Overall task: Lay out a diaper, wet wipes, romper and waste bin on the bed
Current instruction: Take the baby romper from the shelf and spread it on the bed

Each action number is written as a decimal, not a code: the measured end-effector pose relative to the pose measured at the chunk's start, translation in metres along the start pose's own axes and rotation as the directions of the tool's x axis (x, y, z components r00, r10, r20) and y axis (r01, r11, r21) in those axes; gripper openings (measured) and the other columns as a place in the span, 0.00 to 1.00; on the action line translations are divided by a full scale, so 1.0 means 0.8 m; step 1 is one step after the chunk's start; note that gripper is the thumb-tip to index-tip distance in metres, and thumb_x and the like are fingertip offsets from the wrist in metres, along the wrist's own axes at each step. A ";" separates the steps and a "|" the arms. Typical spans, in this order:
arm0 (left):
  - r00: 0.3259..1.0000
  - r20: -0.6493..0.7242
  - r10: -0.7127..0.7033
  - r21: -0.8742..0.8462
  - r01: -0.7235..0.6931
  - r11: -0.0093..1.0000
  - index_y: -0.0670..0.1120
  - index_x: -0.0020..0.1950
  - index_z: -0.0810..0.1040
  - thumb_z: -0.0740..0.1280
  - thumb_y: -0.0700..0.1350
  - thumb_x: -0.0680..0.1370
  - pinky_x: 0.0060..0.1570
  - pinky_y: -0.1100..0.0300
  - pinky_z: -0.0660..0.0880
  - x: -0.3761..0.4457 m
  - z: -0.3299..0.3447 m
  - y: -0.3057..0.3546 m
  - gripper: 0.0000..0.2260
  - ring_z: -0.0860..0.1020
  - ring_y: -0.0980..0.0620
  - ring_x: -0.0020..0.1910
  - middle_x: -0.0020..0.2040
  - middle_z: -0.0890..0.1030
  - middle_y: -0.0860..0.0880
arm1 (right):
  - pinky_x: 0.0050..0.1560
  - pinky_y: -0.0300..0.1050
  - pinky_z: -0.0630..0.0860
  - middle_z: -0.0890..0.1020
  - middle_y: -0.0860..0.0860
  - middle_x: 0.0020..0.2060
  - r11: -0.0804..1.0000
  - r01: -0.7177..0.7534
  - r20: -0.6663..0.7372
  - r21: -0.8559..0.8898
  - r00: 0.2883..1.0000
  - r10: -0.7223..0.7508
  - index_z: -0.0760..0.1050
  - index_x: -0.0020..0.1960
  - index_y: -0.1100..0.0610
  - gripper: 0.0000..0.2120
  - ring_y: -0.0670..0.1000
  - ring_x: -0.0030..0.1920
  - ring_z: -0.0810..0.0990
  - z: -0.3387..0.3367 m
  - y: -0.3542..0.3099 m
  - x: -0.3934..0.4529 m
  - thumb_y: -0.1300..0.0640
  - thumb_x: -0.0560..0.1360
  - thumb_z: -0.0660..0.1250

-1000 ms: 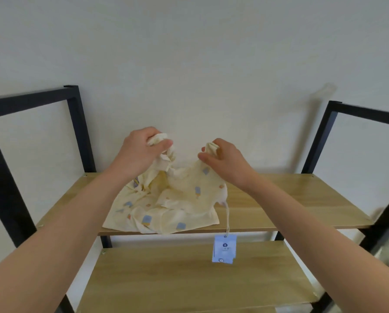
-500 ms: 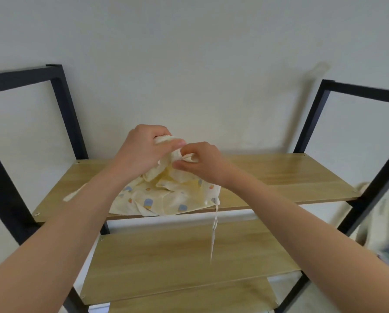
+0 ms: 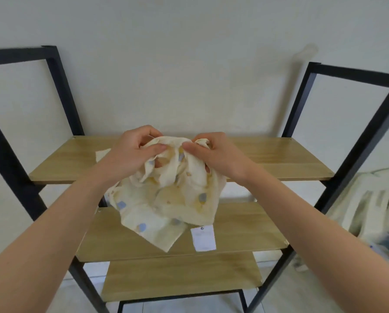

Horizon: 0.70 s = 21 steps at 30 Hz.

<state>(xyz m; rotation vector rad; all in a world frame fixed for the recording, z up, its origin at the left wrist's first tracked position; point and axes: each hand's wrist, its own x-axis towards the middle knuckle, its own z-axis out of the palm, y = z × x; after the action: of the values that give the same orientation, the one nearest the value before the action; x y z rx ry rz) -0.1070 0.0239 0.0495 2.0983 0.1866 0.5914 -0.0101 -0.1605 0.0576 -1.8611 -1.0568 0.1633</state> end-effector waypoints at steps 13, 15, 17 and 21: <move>0.954 -0.148 -0.260 0.016 0.266 0.964 0.49 0.46 0.82 0.69 0.45 0.77 0.36 0.57 0.82 -0.173 0.111 0.017 0.02 0.81 0.52 0.39 0.41 0.83 0.49 | 0.31 0.37 0.74 0.86 0.46 0.36 0.983 0.003 0.218 -0.182 0.975 0.038 0.81 0.44 0.56 0.12 0.42 0.22 0.74 -0.047 0.071 -0.154 0.48 0.77 0.66; 0.930 -0.173 -0.323 0.019 0.331 0.943 0.48 0.47 0.82 0.68 0.46 0.77 0.42 0.50 0.82 -0.197 0.120 0.008 0.04 0.82 0.46 0.42 0.43 0.83 0.46 | 0.30 0.34 0.74 0.86 0.48 0.33 0.977 0.003 0.254 -0.215 0.966 0.053 0.81 0.43 0.57 0.14 0.41 0.22 0.75 -0.044 0.083 -0.167 0.47 0.77 0.65; 0.913 -0.187 -0.363 0.025 0.374 0.927 0.48 0.47 0.82 0.66 0.46 0.78 0.44 0.48 0.81 -0.220 0.129 0.001 0.06 0.82 0.46 0.42 0.43 0.83 0.45 | 0.29 0.31 0.72 0.85 0.49 0.32 0.973 -0.012 0.302 -0.232 0.950 0.084 0.80 0.43 0.57 0.15 0.40 0.22 0.75 -0.037 0.093 -0.179 0.45 0.77 0.66; 0.878 -0.246 -0.410 0.072 0.439 0.896 0.42 0.45 0.80 0.63 0.44 0.79 0.35 0.58 0.77 -0.259 0.142 -0.006 0.09 0.81 0.54 0.33 0.39 0.83 0.42 | 0.34 0.41 0.74 0.82 0.46 0.30 0.939 0.045 0.423 -0.340 0.900 0.110 0.80 0.43 0.55 0.18 0.45 0.30 0.77 -0.016 0.114 -0.195 0.40 0.74 0.67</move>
<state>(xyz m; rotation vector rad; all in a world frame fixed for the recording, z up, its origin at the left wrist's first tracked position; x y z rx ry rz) -0.2330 -0.1304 -0.0773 2.0146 0.8151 0.5549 -0.0457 -0.2970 -0.0558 -2.2193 -1.4331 0.4613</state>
